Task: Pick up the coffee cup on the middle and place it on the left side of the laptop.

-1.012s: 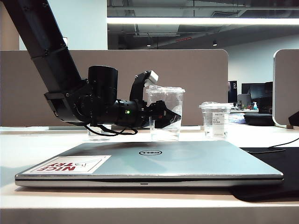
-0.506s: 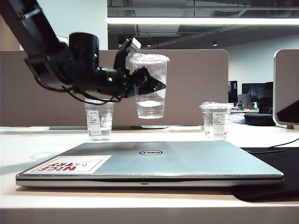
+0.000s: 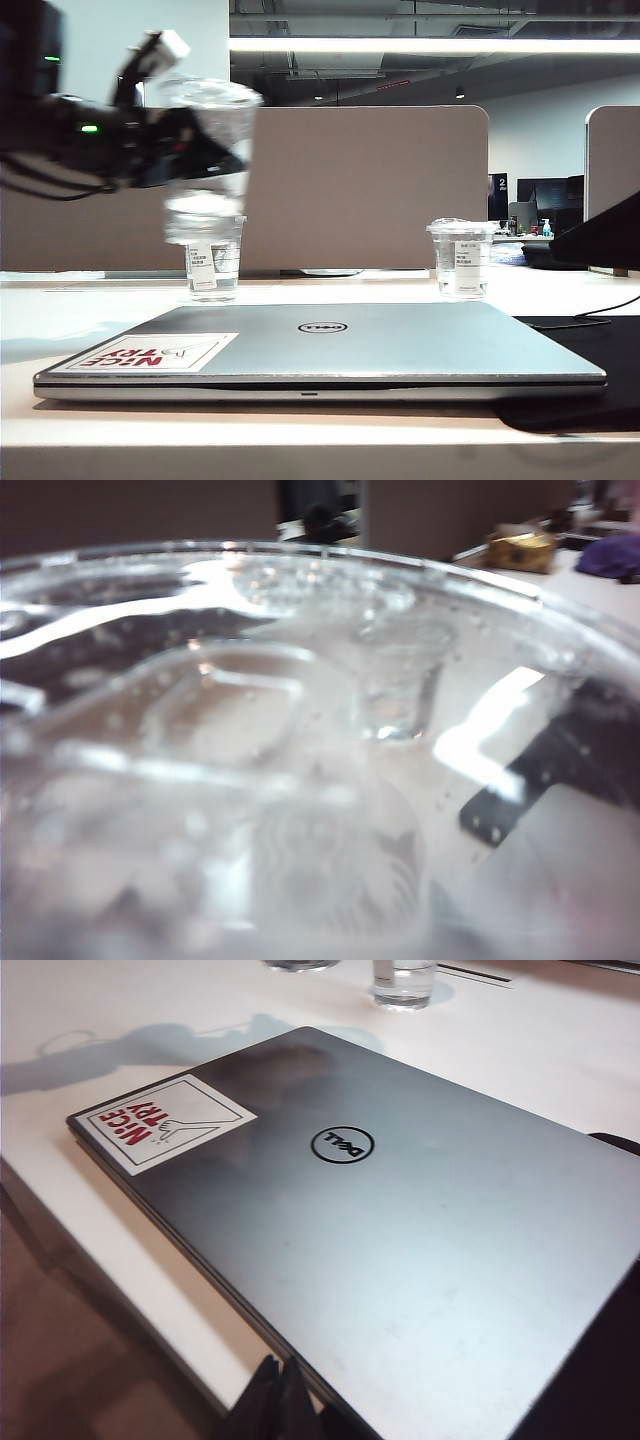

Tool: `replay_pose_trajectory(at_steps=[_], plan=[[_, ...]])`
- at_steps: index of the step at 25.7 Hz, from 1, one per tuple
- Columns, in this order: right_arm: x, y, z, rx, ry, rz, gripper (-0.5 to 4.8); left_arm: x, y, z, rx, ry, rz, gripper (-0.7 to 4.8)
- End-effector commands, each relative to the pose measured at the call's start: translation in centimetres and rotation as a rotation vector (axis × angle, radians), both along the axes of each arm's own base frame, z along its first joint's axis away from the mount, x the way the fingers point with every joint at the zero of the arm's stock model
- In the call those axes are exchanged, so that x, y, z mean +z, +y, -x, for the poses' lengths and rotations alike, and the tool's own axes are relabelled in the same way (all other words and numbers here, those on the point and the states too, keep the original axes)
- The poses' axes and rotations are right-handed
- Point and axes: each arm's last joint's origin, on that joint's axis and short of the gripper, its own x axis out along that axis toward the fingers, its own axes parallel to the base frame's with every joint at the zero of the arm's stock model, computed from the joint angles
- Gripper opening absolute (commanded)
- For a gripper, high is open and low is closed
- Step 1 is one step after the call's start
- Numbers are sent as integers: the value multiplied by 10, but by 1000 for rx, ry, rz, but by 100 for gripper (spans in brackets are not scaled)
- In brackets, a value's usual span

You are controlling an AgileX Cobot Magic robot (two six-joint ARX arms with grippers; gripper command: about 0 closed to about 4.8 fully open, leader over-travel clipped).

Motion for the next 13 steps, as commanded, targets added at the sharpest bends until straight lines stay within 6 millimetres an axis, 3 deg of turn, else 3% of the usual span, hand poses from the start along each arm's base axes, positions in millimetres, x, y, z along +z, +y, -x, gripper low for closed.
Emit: replay_pose_trajectory(at_steps=[1, 6, 13], plan=[[0, 3, 2, 29, -11, -11, -5, -6, 29, 27, 92, -27, 32, 341], [0, 7, 7, 84, -10, -11, -5, -31, 62, 60, 236, -15, 60, 340], [-2, 16, 18, 218, 7, 9, -5, -50, 72, 72, 350, 33, 47, 340]])
